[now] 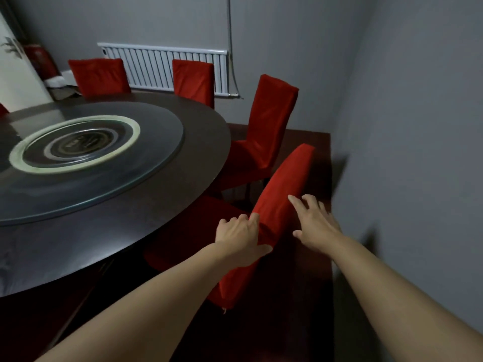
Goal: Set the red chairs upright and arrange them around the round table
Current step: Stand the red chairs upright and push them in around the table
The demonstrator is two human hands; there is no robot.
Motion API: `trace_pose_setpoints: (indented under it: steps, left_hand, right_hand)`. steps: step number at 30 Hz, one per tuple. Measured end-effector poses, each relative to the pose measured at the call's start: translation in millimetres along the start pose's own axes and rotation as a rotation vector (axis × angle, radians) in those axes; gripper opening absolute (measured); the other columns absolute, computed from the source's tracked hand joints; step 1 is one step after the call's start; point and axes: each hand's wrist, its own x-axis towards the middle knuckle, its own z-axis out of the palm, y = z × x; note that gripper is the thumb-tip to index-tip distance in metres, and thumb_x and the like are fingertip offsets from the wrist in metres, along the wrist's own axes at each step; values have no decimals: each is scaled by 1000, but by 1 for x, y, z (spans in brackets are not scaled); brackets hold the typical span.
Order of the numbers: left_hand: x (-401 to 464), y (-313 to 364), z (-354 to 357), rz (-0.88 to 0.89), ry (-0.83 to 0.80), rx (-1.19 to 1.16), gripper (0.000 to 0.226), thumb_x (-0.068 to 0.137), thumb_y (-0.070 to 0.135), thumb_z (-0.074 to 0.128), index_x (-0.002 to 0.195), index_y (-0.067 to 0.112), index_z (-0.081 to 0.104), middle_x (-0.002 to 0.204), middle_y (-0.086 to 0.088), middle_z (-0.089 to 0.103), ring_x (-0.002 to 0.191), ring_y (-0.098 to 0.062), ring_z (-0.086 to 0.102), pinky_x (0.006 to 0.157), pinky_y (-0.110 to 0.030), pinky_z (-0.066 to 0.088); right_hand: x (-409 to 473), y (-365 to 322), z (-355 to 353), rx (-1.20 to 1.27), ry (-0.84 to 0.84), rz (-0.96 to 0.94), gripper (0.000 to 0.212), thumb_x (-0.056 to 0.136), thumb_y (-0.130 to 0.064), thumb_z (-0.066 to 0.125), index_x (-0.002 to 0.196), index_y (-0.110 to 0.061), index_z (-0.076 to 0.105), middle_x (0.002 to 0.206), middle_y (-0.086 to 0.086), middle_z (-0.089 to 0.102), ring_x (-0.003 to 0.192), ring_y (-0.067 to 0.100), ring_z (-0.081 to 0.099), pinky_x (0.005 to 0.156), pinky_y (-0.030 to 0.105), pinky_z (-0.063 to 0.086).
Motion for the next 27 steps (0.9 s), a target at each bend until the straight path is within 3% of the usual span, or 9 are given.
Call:
trace_pose_setpoints:
  steps: [6,10,14,17,22,27]
  left_hand:
    - [68,32,7,-106,-13,-22,70,84,63,54,133,17,35,120,-6,54,110,-26,55,93,-39,38]
    - [104,52,11,-241,-46,-10,72,81,58,62,131,15,33,118,-9,54,106,-27,57,81,-35,40]
    - [122,57,16,-341,-93,6,82,74,49,72,135,15,29,117,-9,53,103,-27,58,73,-34,40]
    - [126,58,14,-354,-101,3,76,72,38,75,130,14,32,106,-6,54,96,-26,59,67,-32,42]
    - [119,61,8,-287,-85,8,59,73,27,73,118,11,39,77,2,42,82,-25,61,60,-30,40]
    - [93,48,8,-266,-102,66,64,71,29,75,119,10,39,80,0,51,80,-24,63,59,-29,41]
  right_hand:
    - [88,41,4,-139,47,-208,94,85,-15,67,151,-33,3,157,8,-6,145,29,2,117,46,16]
    - [131,61,14,-193,46,-391,94,84,-7,65,151,-31,4,158,7,-6,146,27,-6,118,44,1]
    - [154,68,30,-122,117,-551,83,82,1,62,150,-25,22,157,3,15,147,24,2,116,45,-5]
    - [165,69,37,-50,153,-622,71,80,5,63,143,-19,40,150,6,34,145,27,15,113,46,-7]
    - [160,64,37,-22,126,-624,62,87,1,52,143,-19,38,150,5,31,145,26,11,113,46,-12]
    - [139,46,40,-8,121,-670,64,84,1,56,142,-20,39,146,7,34,142,28,16,113,49,-10]
